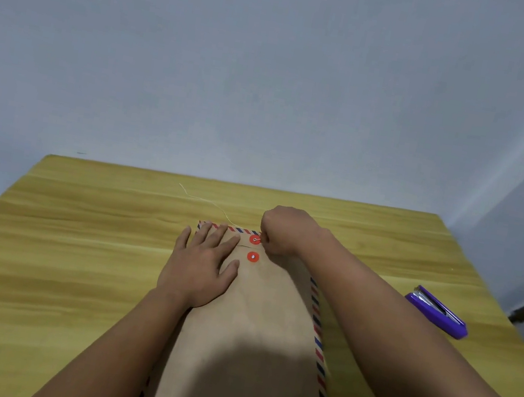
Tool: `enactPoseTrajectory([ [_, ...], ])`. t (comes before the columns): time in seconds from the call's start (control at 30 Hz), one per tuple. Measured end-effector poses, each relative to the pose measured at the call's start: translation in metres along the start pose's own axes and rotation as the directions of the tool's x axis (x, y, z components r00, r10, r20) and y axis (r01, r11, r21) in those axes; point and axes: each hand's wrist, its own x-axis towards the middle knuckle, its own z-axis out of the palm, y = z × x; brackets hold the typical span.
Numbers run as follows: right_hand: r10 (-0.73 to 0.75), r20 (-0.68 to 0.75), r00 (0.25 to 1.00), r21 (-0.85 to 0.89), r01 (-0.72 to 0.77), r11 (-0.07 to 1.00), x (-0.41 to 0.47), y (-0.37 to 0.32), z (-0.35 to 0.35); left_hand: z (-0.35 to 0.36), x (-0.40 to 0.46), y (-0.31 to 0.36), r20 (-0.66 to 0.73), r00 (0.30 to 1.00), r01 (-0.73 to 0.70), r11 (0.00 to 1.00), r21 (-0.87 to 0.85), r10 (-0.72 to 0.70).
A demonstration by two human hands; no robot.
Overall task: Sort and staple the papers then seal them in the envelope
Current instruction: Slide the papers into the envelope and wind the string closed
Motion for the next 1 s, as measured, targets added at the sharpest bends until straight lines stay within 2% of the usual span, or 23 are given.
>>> enactPoseTrajectory([
  [0.13,-0.004,-0.001,1.000,-0.015,0.004,1.000,0.000,-0.002,0.003,-0.002,-0.001,0.001,-0.001,1.000,0.005,1.000,-0.008,-0.005],
  [0.2,-0.003,0.013,1.000,0.049,0.003,0.999,-0.002,0.001,0.005,-0.002,-0.001,0.001,-0.002,1.000,0.006,1.000,-0.019,-0.006],
  [0.37,0.080,-0.094,0.992,0.429,-0.032,0.903,-0.010,0.009,0.009,-0.003,-0.001,0.002,0.008,1.000,0.011,1.000,0.008,-0.011],
  [0.5,0.140,-0.110,0.984,0.629,-0.040,0.777,-0.012,0.011,0.009,-0.002,0.000,0.002,0.010,1.000,0.012,1.000,0.008,-0.012],
  [0.6,0.200,-0.101,0.975,0.789,-0.045,0.613,-0.013,0.011,0.008,-0.002,-0.001,0.001,0.006,1.000,0.015,1.000,0.004,-0.015],
  [0.77,0.335,-0.113,0.935,0.945,-0.004,0.327,-0.020,0.019,-0.007,-0.002,0.000,0.001,0.014,1.000,0.020,1.000,-0.003,-0.020],
  [0.87,0.450,-0.132,0.883,0.989,0.085,0.122,-0.024,0.029,-0.025,-0.001,0.000,0.001,0.014,1.000,0.021,1.000,-0.011,-0.021],
  [1.0,0.558,-0.069,0.827,0.961,0.205,-0.185,-0.032,0.039,-0.044,0.000,0.000,0.001,0.011,1.000,0.022,1.000,-0.008,-0.022],
])
